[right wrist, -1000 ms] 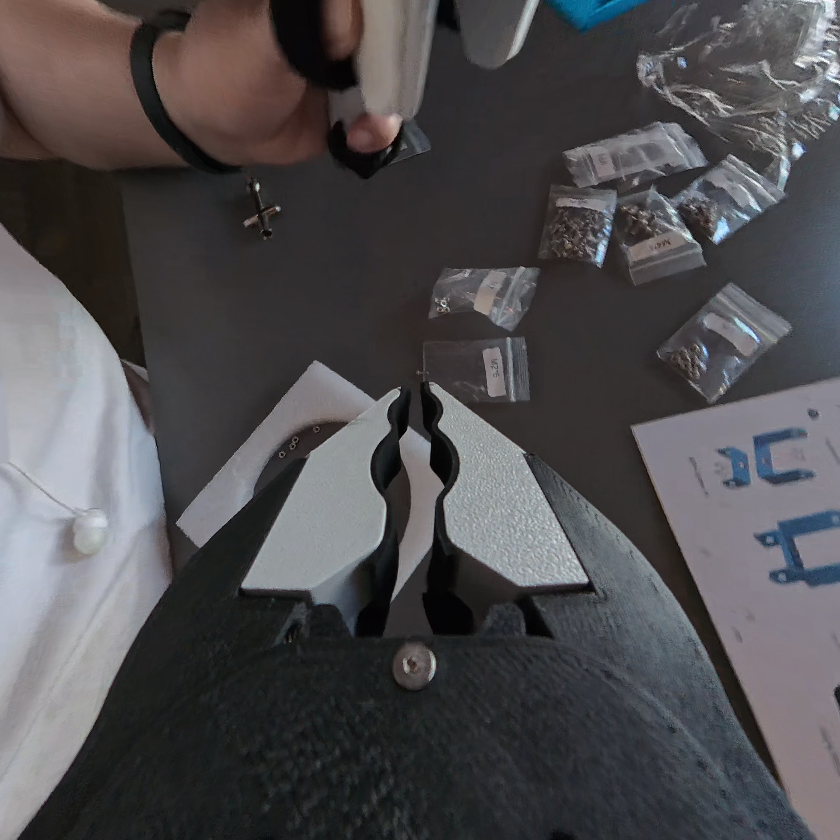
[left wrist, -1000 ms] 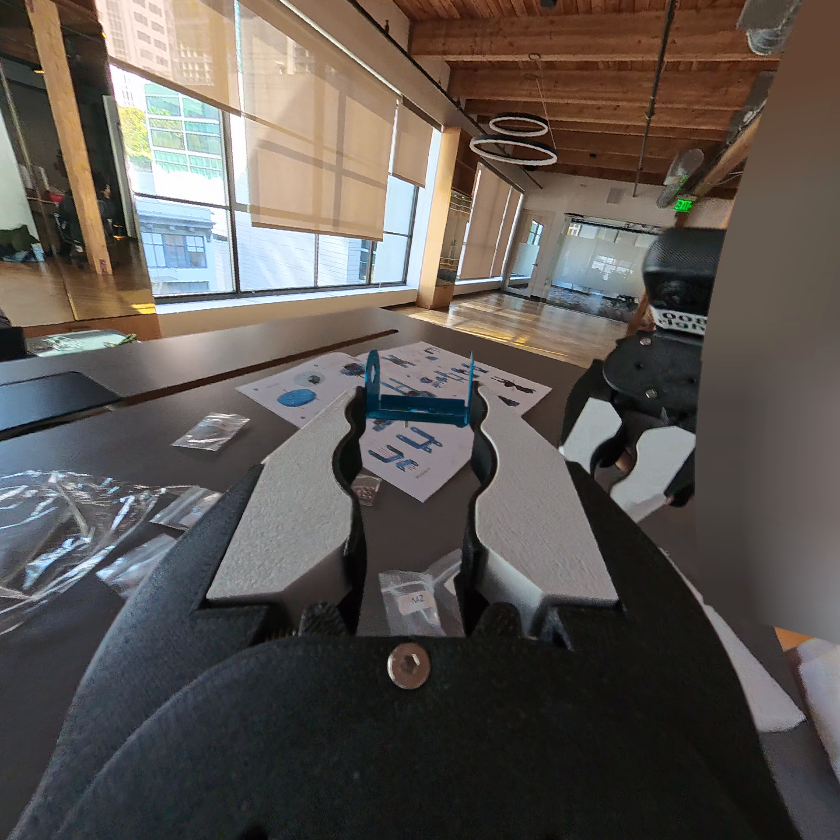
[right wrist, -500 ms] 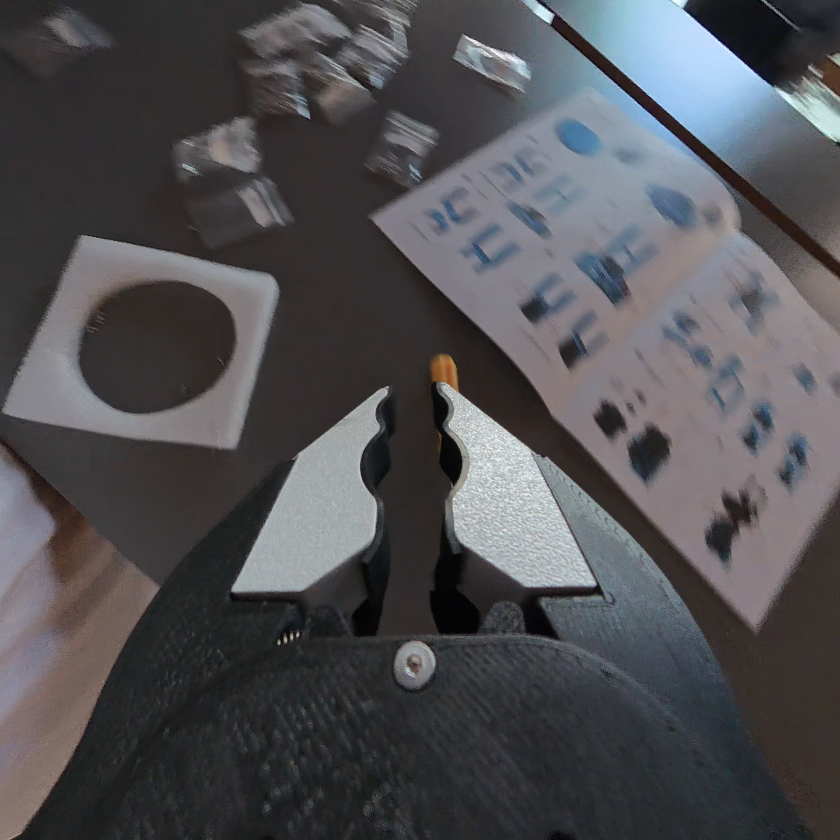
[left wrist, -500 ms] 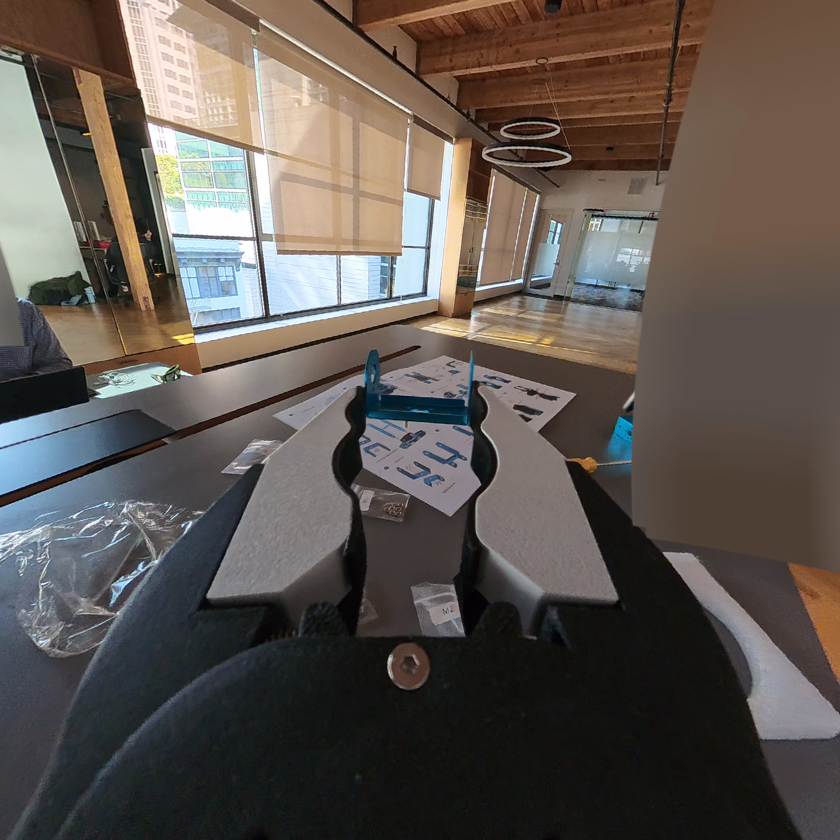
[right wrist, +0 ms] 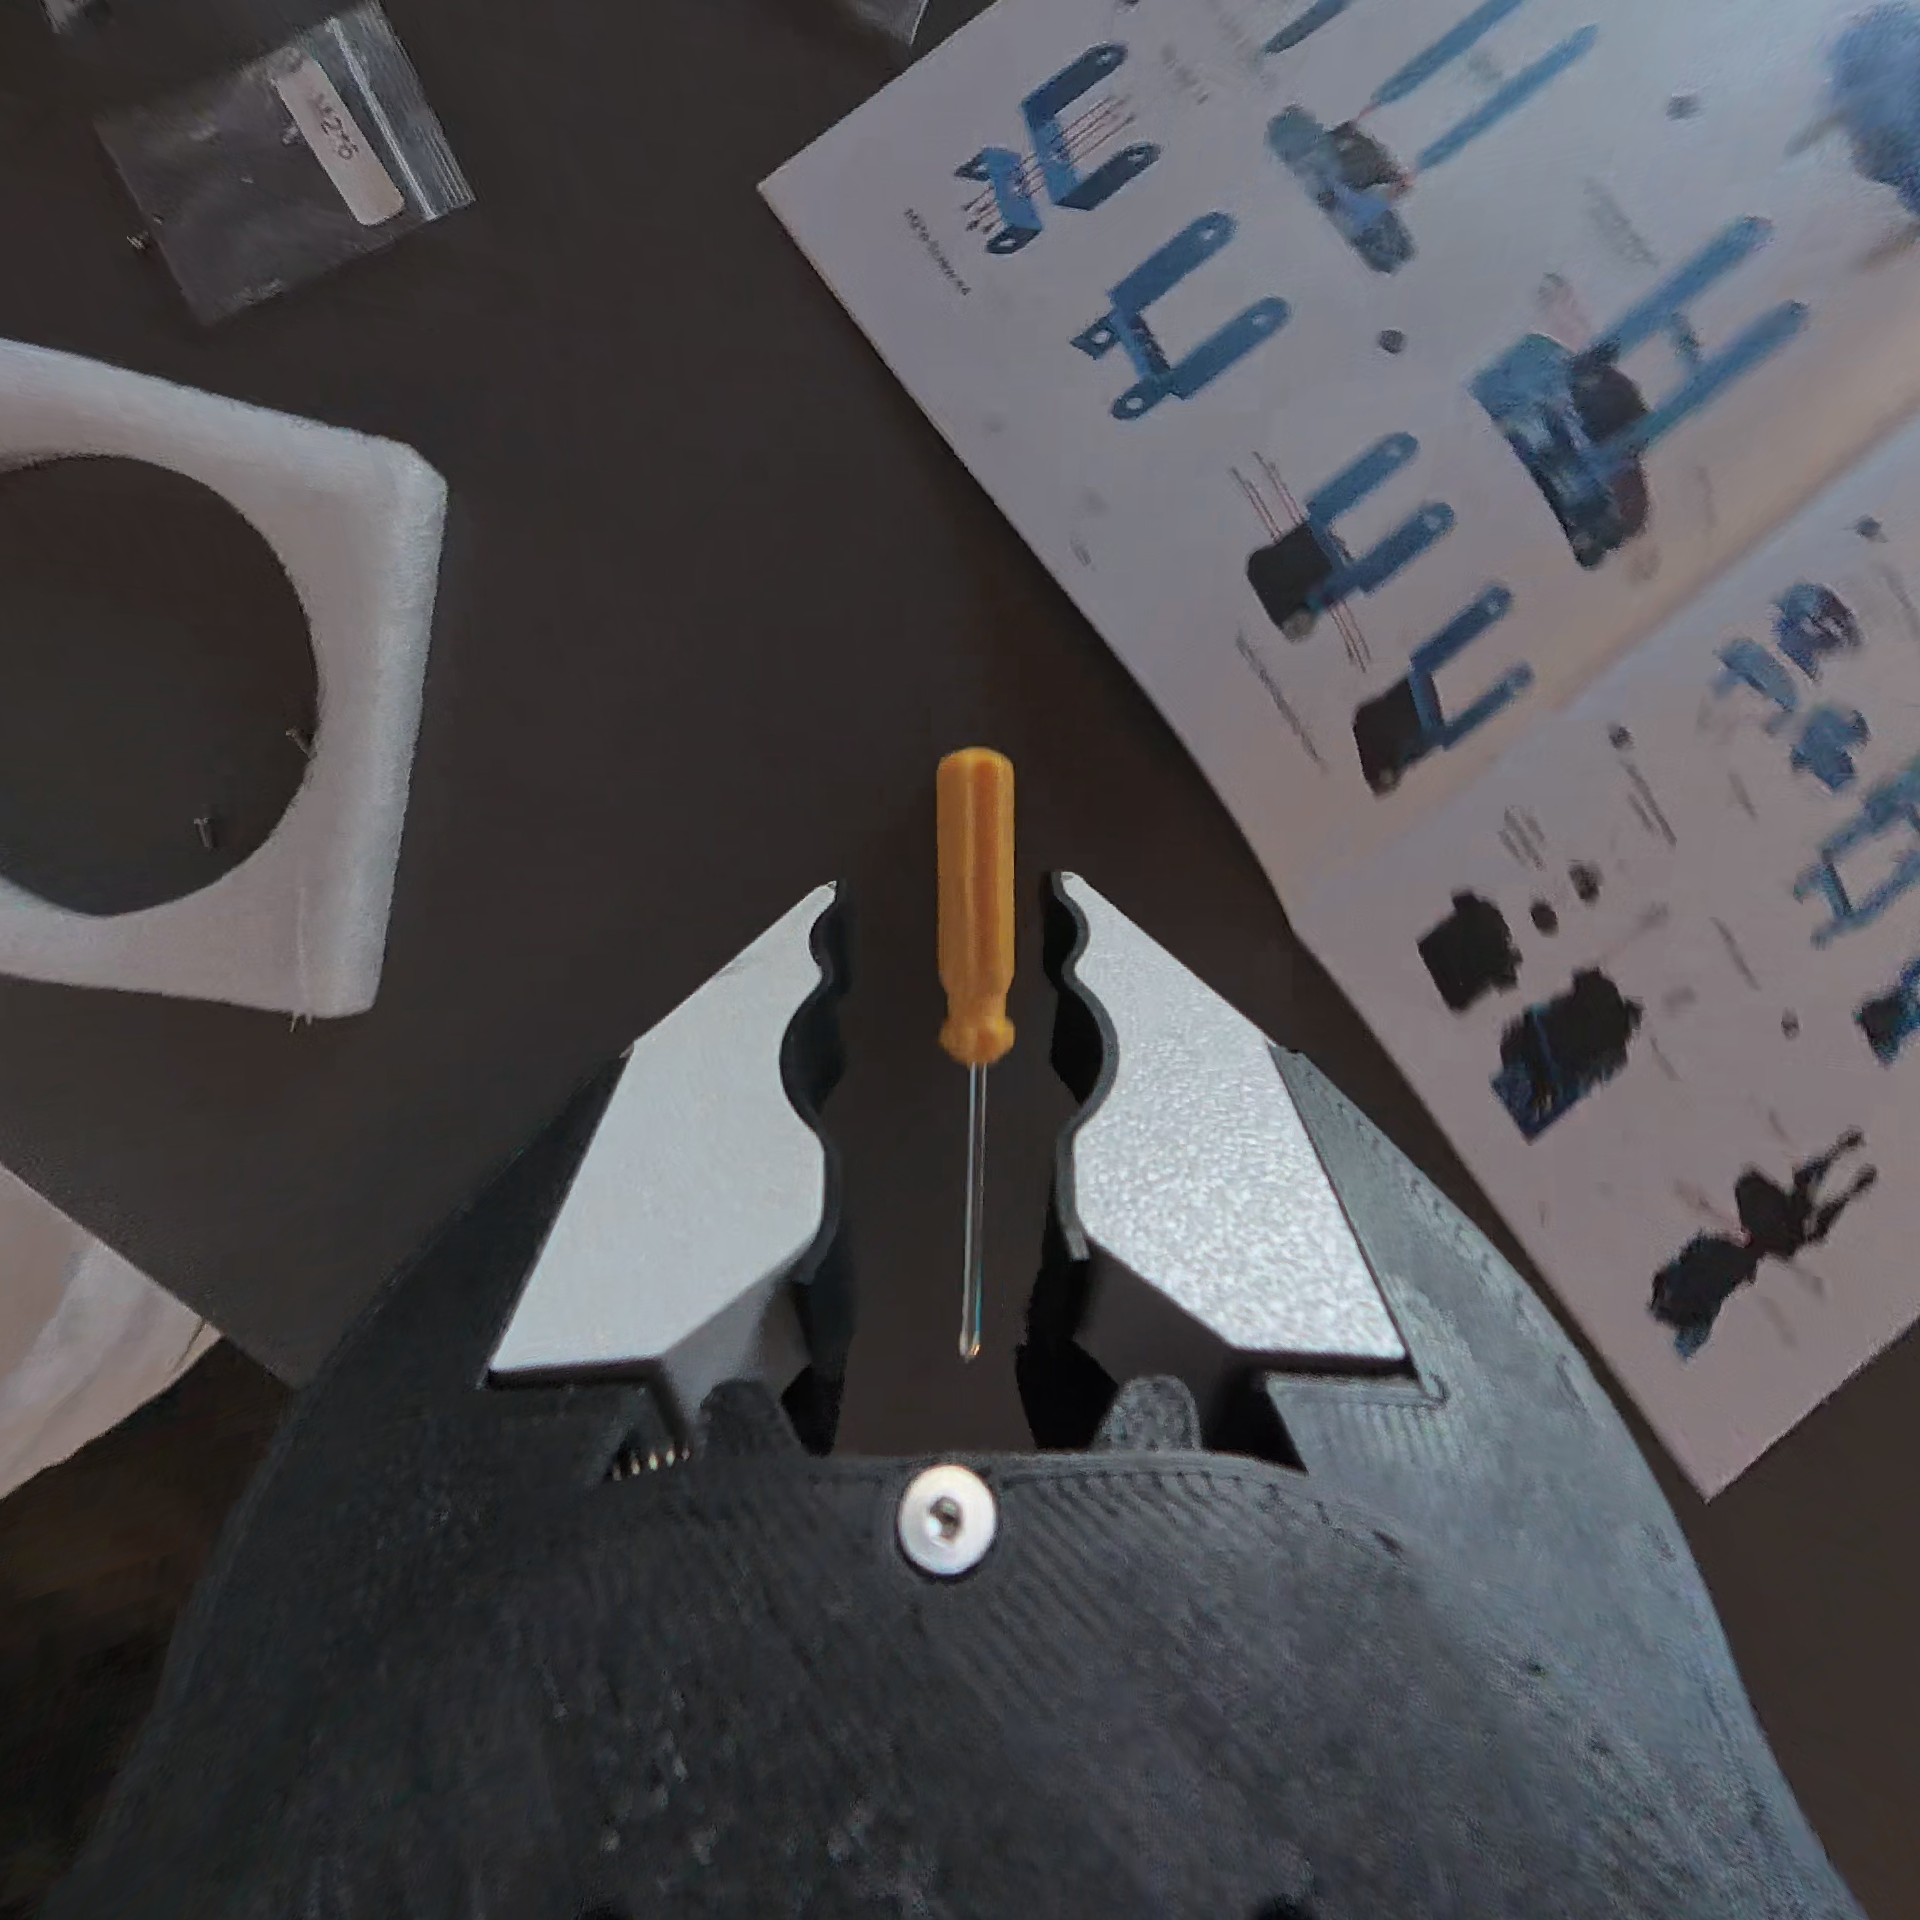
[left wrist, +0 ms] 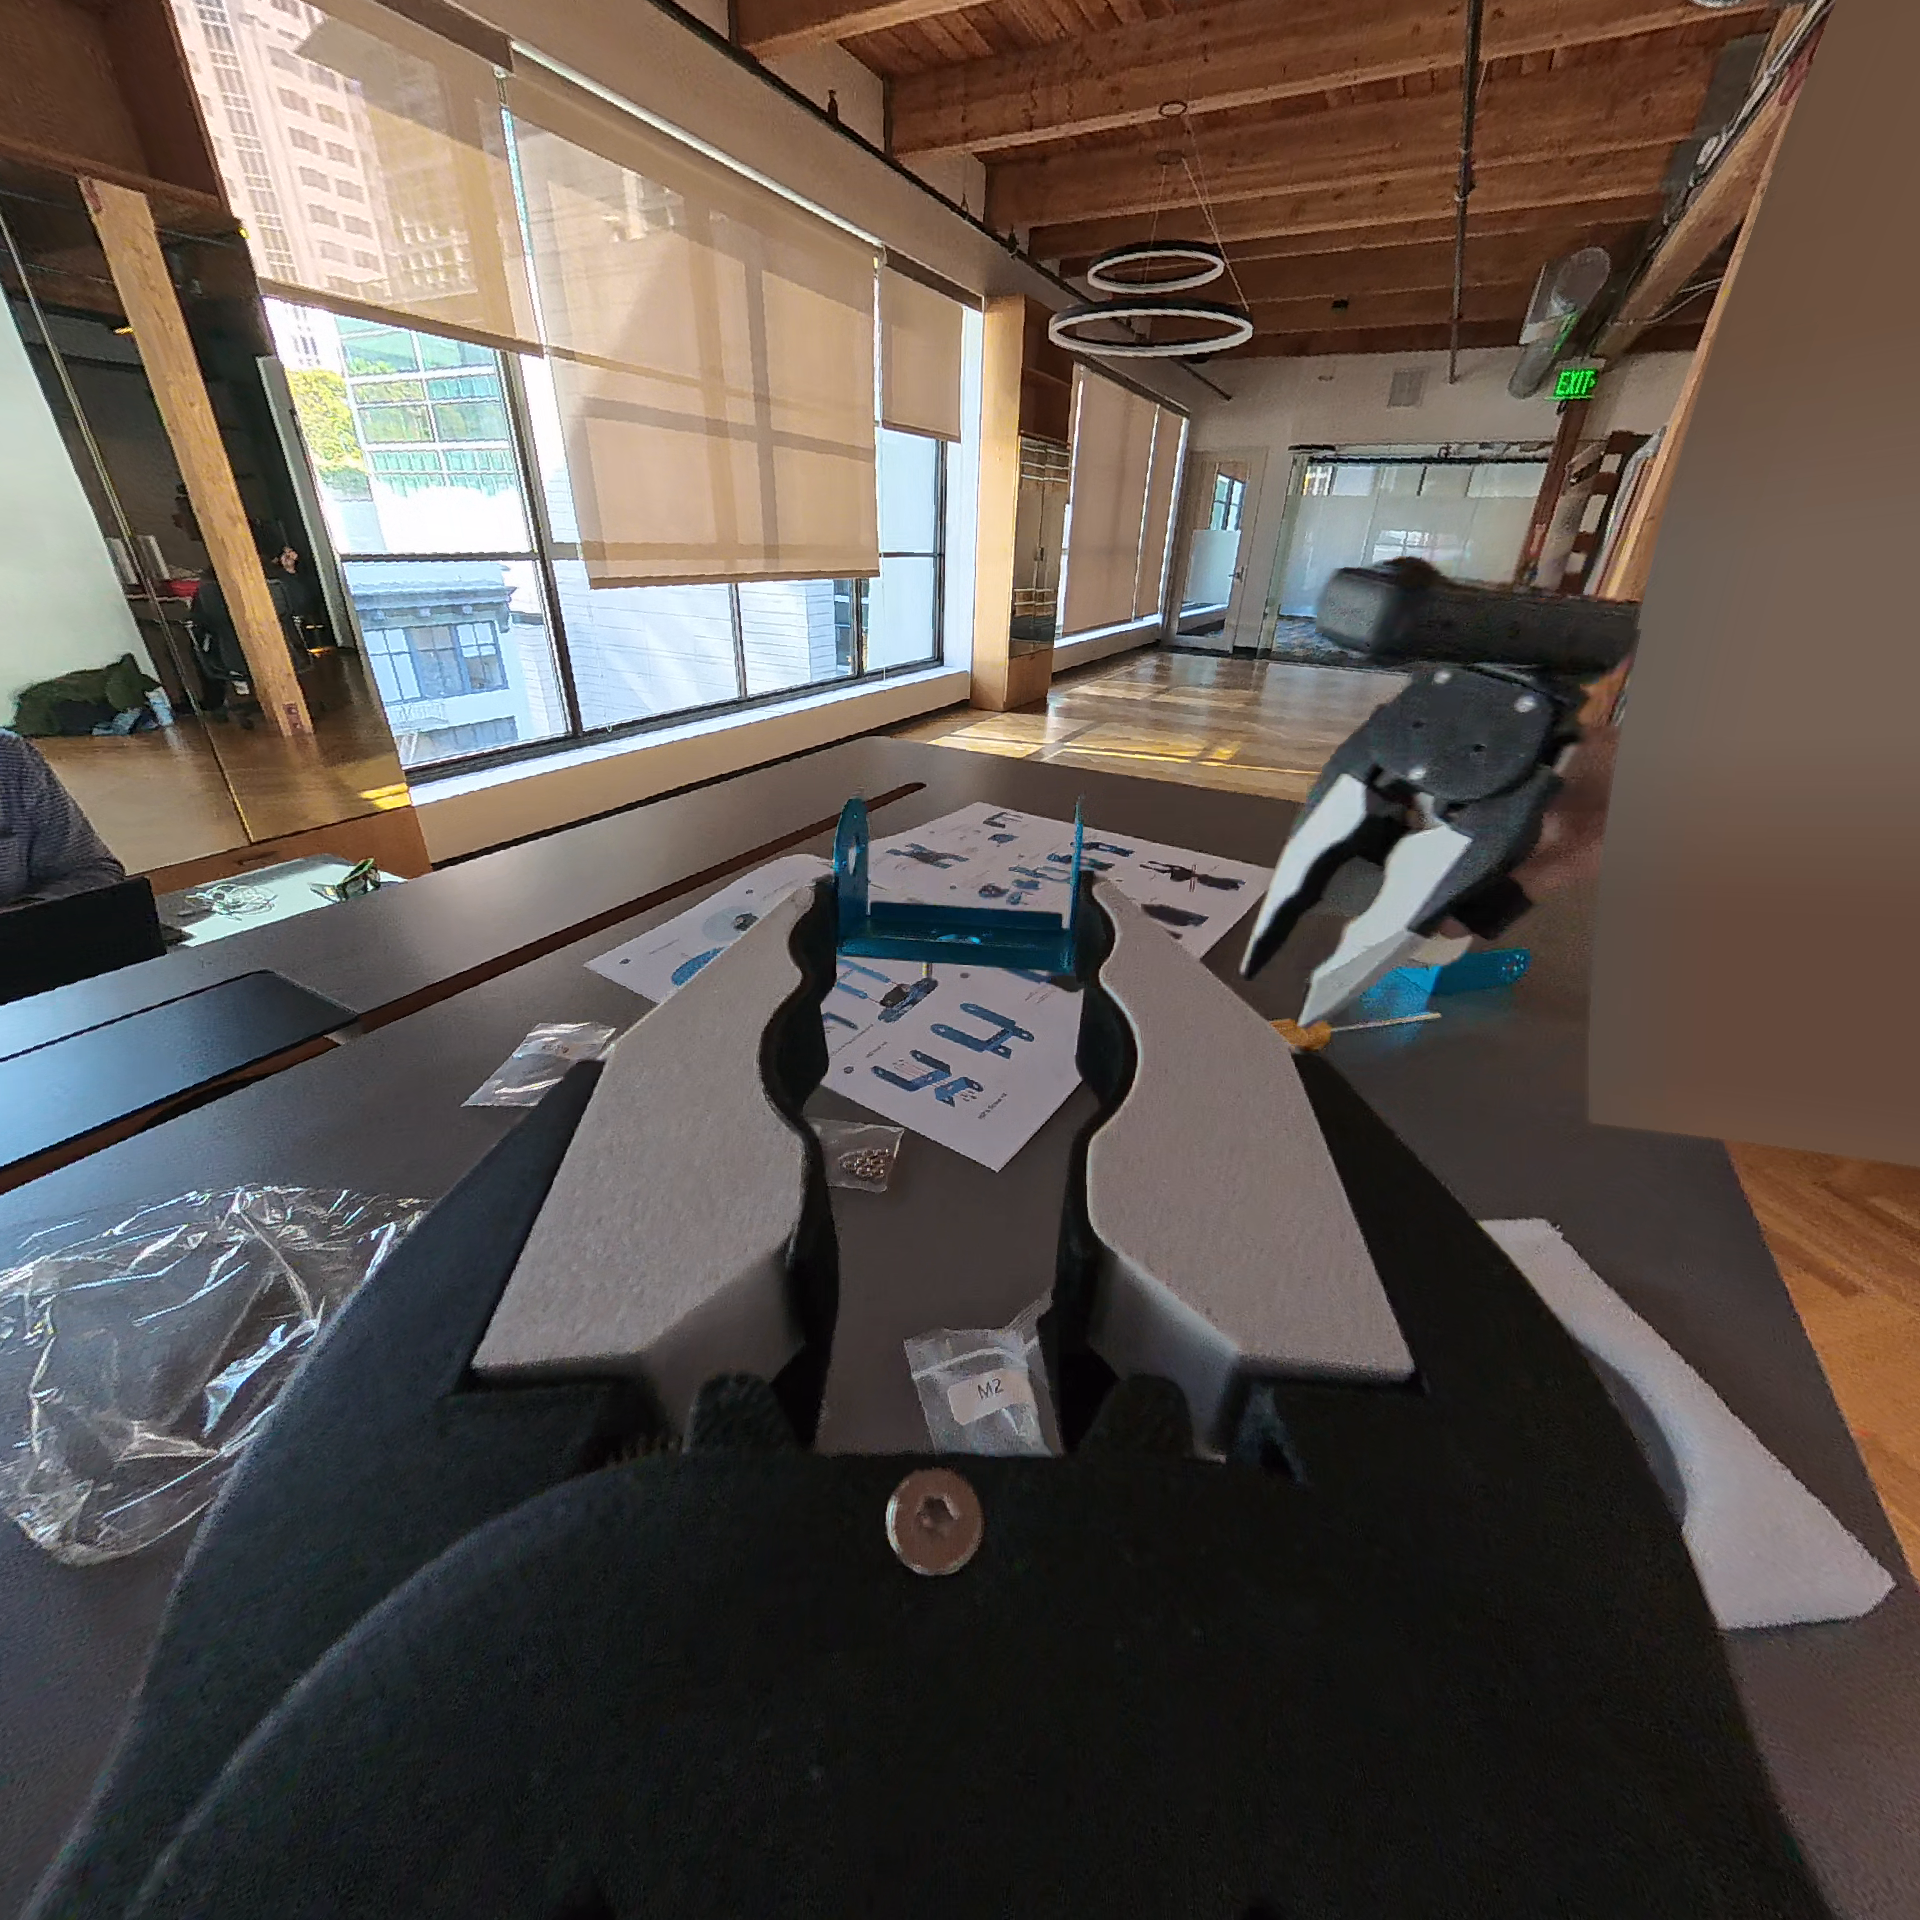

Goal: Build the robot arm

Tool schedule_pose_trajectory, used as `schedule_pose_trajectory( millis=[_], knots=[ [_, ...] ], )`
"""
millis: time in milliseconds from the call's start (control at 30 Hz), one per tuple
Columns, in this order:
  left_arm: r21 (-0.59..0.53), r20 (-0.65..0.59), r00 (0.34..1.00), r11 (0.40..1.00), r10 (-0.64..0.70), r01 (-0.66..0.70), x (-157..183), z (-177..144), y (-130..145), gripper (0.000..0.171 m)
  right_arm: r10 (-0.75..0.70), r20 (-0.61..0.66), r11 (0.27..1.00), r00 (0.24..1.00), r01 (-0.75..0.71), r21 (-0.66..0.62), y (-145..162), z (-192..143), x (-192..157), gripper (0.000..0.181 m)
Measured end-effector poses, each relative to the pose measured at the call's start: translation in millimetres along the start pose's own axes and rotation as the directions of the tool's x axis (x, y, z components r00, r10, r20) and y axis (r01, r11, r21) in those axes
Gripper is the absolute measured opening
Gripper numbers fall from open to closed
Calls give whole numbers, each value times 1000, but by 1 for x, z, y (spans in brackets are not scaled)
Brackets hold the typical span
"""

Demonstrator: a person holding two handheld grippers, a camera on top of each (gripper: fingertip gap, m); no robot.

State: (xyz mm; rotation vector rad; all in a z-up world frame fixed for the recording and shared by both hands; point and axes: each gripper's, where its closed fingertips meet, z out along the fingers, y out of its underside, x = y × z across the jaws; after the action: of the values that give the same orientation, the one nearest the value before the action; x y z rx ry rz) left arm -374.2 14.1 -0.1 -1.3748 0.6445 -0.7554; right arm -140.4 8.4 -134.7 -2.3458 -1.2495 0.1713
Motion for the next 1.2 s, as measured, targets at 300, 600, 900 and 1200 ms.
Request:
schedule_pose_trajectory(
  millis=[300, 600, 900, 1200],
  knots=[
    [-38, 4, 1000, 999, 17, -17, 0, 3, 12, 45, -177, 99, 902, 979, 202, -382, 17, 35, 1, 17],
    [-12, 13, 998, 998, 55, -55, -2, 0, 4, 44, -188, -280, 969, 941, 224, 103, -74, -83, -51, 16],
    [60, 60, 998, 998, 4, -8, -26, -15, -20, 45, -227, -58, 689, 972, 202, 696, -189, -98, -185, 17],
    [101, 90, 996, 995, 4, -13, -37, -23, -33, 44, -570, -254, 414, 781, 540, 732, -150, -49, -240, 16]
  ],
)
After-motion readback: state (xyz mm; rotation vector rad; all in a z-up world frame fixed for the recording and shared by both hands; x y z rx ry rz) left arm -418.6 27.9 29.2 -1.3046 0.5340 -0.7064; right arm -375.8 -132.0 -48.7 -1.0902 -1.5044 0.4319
